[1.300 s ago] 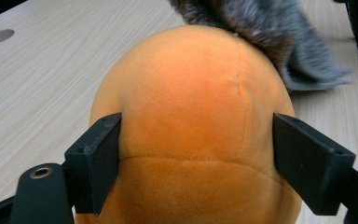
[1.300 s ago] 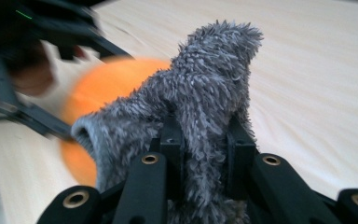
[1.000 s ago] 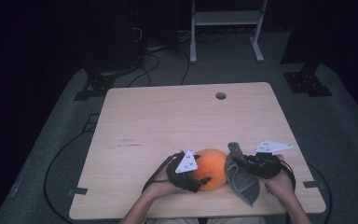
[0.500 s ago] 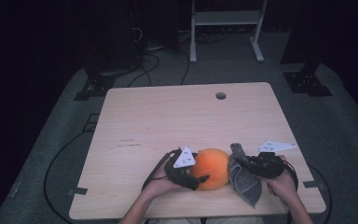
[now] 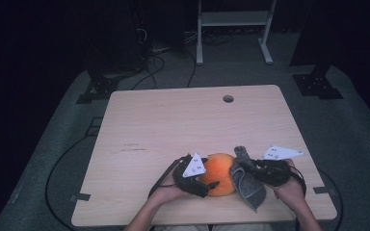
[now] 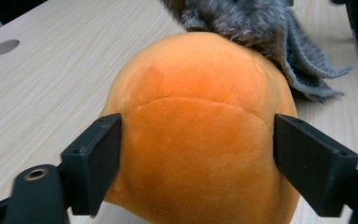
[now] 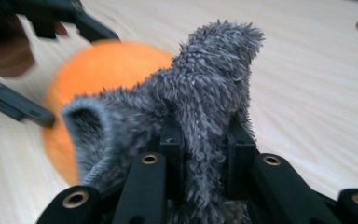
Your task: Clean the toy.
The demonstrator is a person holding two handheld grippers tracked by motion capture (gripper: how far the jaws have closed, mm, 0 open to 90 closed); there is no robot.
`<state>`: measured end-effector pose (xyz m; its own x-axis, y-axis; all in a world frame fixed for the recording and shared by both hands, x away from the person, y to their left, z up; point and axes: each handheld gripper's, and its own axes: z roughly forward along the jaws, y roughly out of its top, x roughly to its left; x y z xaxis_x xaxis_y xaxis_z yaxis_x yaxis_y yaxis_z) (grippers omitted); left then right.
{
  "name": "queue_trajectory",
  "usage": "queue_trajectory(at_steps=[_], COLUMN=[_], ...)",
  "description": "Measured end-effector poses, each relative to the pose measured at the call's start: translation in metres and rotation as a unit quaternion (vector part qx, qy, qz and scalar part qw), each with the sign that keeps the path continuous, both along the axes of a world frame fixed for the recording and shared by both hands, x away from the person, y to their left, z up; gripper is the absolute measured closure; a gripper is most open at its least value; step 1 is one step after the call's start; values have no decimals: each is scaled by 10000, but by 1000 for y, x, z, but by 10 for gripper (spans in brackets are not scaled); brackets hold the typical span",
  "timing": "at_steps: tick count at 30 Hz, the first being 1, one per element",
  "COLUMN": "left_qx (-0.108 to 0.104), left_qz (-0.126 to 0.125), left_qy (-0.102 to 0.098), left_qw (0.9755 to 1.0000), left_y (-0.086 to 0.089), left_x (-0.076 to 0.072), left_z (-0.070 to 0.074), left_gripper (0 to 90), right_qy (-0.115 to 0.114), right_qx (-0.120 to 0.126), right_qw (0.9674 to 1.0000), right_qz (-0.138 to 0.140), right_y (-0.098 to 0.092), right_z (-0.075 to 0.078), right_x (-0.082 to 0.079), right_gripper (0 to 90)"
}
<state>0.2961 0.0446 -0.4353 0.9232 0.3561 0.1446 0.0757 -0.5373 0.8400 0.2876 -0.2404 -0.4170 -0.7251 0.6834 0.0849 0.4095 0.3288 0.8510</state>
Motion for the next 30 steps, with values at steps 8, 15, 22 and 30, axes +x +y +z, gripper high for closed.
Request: queue_trajectory(at_steps=[8,15,22,30], left_qx=[-255,-148,60,-142], left_qz=[-128,-66,-307,65], left_qy=[206,67,-319,642], left_qw=[9994,9998,9990,9978], left_y=[7,8,-3,5], left_x=[4,4,-8,10], left_z=[5,-2,8,-1], left_gripper=[74,196,210,62], right_qy=[-269,-125,-666,-422], right_qx=[-152,-399,-580,-458], right_qw=[9985,9991,9939,9968], right_qz=[452,98,654,506], right_y=[22,5,40,23], right_z=[5,1,28,12], right_x=[-7,-2,-21,-14], right_gripper=[727,727,724,727])
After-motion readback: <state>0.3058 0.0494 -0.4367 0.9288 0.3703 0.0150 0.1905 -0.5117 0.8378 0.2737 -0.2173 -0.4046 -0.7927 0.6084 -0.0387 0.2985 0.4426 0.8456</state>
